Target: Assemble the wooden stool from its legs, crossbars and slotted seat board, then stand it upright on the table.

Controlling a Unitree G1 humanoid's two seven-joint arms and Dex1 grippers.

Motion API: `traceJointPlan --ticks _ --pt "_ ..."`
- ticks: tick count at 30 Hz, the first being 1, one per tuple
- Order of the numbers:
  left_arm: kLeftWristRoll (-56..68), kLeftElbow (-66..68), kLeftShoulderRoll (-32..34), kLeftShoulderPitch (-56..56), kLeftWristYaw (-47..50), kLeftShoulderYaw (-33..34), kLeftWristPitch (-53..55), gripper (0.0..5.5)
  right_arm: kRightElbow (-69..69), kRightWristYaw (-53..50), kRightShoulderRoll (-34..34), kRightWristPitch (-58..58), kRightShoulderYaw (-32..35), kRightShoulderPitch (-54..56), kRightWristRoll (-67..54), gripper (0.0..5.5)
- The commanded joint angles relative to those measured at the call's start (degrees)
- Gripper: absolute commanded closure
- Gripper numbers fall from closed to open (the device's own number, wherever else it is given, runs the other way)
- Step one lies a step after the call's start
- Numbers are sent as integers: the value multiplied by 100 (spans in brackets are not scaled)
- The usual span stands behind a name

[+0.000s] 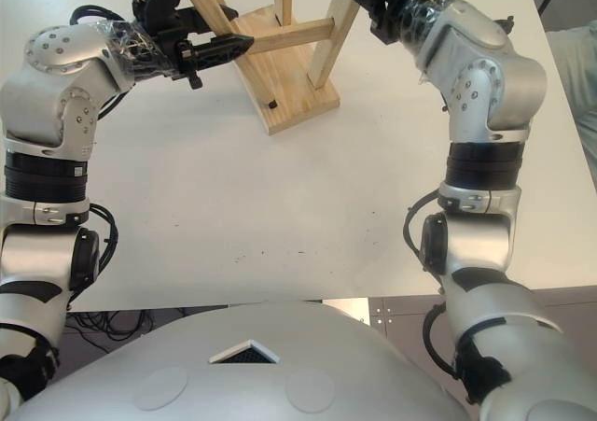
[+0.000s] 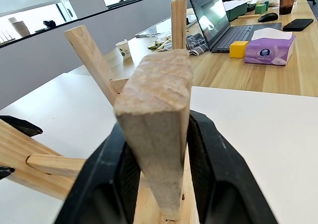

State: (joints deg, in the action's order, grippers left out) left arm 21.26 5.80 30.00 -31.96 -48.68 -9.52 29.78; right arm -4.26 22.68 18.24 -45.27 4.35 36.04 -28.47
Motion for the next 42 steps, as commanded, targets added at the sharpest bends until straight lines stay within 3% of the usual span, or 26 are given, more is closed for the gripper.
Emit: traceJointPlan --ticks 1,12,18,35,42 --pt "-707 446 209 540 269 -534 505 347 269 98 -249 -208 -218 -181 -89 430" --pt "-757 424 191 487 260 -758 506 347 786 375 -190 -133 -758 -402 367 438" --pt "-680 215 241 650 283 -727 563 347 792 718 250 172 -1430 -533 871 433" --pt "-668 158 284 463 188 -856 528 347 1497 1094 522 208 -2407 -705 1015 428" --pt "-809 340 239 404 160 -941 368 347 1509 1019 324 -36 -2253 -694 768 426"
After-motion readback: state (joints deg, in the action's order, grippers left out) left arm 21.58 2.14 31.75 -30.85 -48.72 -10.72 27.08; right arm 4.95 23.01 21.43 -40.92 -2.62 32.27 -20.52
